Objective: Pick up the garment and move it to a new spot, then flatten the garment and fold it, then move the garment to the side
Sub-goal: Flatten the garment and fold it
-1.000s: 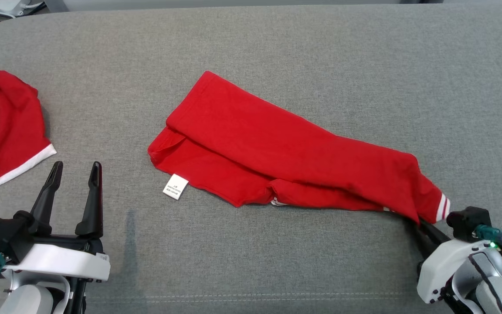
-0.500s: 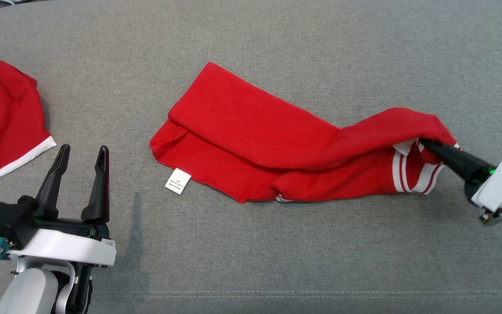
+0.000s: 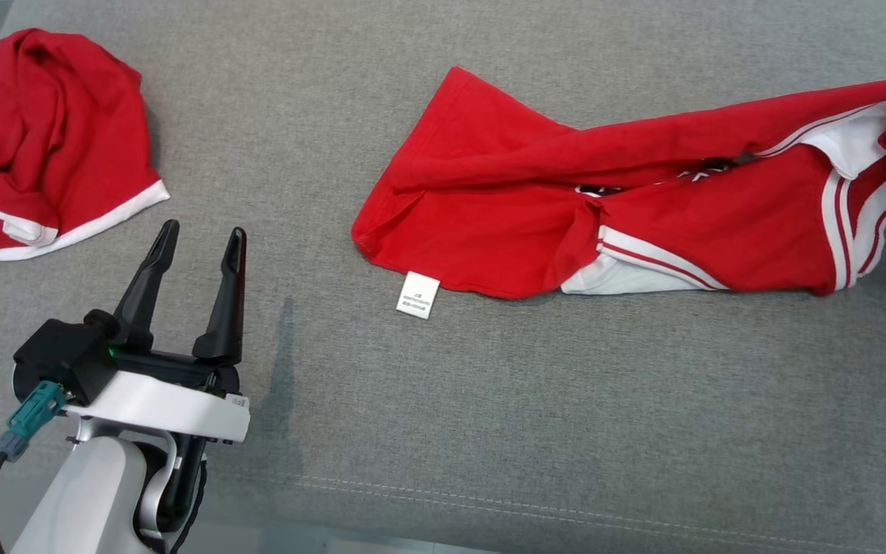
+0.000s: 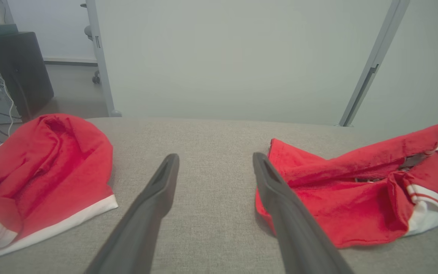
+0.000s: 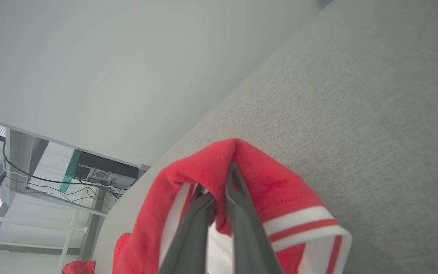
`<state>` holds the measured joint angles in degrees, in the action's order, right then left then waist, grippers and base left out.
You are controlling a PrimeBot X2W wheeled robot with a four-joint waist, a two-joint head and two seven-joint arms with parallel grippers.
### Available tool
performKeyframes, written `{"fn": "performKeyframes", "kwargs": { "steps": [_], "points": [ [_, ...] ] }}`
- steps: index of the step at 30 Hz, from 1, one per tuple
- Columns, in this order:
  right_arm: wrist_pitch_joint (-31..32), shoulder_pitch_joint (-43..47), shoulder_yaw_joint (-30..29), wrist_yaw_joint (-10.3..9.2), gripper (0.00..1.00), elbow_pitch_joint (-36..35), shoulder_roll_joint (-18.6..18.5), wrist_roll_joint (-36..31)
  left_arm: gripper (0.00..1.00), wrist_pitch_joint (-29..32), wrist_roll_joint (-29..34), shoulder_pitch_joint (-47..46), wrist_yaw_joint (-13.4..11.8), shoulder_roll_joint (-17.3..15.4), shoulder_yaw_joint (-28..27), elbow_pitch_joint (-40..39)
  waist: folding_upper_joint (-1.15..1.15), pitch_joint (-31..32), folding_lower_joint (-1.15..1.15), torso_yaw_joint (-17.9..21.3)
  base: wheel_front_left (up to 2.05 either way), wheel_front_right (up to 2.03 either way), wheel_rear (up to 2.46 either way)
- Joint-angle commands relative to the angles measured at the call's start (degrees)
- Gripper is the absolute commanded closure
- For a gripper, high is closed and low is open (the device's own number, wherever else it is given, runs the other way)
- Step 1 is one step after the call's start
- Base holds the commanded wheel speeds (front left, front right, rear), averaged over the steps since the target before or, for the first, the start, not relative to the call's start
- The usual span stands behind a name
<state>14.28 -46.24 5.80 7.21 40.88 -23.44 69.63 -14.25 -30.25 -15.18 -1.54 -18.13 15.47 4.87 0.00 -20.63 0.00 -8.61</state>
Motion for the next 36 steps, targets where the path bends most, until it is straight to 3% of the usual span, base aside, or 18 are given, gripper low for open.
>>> {"fn": "performKeyframes", "kwargs": {
  "steps": [1, 2, 9, 15, 21, 23, 24, 28, 36],
  "points": [
    [-1.71, -1.57, 0.14, 0.28, 0.75, 0.64, 0.07, -0.99, 0.0, -0.66, 0.64, -2.79, 0.47, -1.18, -1.96, -0.76, 0.0, -1.0, 0.0, -1.45, 0.0, 0.0, 0.0],
    [-3.33, -2.19, -0.1, 0.28, 0.01, 2.25, 0.32, -1.62, 0.0, -0.68, 0.71, -2.99, 0.63, -0.91, -1.92, -0.5, 0.0, -1.16, 0.0, -1.78, 0.0, 0.0, 0.0],
    [-14.88, -3.39, 2.08, 0.28, 0.0, 5.42, 0.01, -7.42, 0.0, -0.72, 1.45, -3.07, 1.26, -0.07, -2.87, 0.74, 0.0, -0.82, 0.0, -1.78, 0.0, 0.0, 0.0],
    [-25.61, 0.51, 8.76, 0.28, 0.0, -1.39, -2.3, -15.19, 0.0, -0.73, 2.69, -2.11, 1.33, -0.62, -4.47, 0.82, 0.0, 1.01, 0.0, 0.55, 0.0, 0.0, 0.0],
    [-29.17, 7.72, 9.73, 0.28, 0.0, -10.61, -2.14, -24.54, 0.0, -0.74, 3.09, -0.43, 1.2, -1.69, -6.13, 0.71, 0.0, 3.67, 0.0, 3.49, 0.0, 0.0, 0.0],
    [-29.23, 11.14, 6.58, 0.28, 0.0, -15.69, -0.75, -29.73, 0.0, -0.74, 3.17, 0.11, 1.06, -1.98, -6.49, 0.58, 0.0, 4.58, 0.0, 4.22, 0.0, 0.0, 0.0],
    [-29.25, 15.63, 3.91, 0.28, 0.0, -20.94, 1.11, -36.67, 0.0, -0.74, 3.2, 0.79, 0.91, -2.22, -6.74, 0.5, 0.0, 5.67, 0.0, 4.88, 0.0, 0.0, 0.0],
    [-29.26, 25.51, -0.08, 0.28, 0.0, -29.43, 8.14, -42.61, 0.0, -0.74, 3.34, 2.79, 0.44, -2.75, -7.09, 0.42, 0.0, 8.24, 0.0, 6.23, 0.0, 0.0, 0.0],
    [-29.27, 40.34, -0.66, 0.28, 0.0, -37.77, 13.84, -54.81, 0.0, 0.01, 3.2, 7.32, -0.41, -4.08, -7.28, 0.86, 0.0, 13.45, 0.0, 7.73, 0.0, 0.0, 0.0]
  ]
}}
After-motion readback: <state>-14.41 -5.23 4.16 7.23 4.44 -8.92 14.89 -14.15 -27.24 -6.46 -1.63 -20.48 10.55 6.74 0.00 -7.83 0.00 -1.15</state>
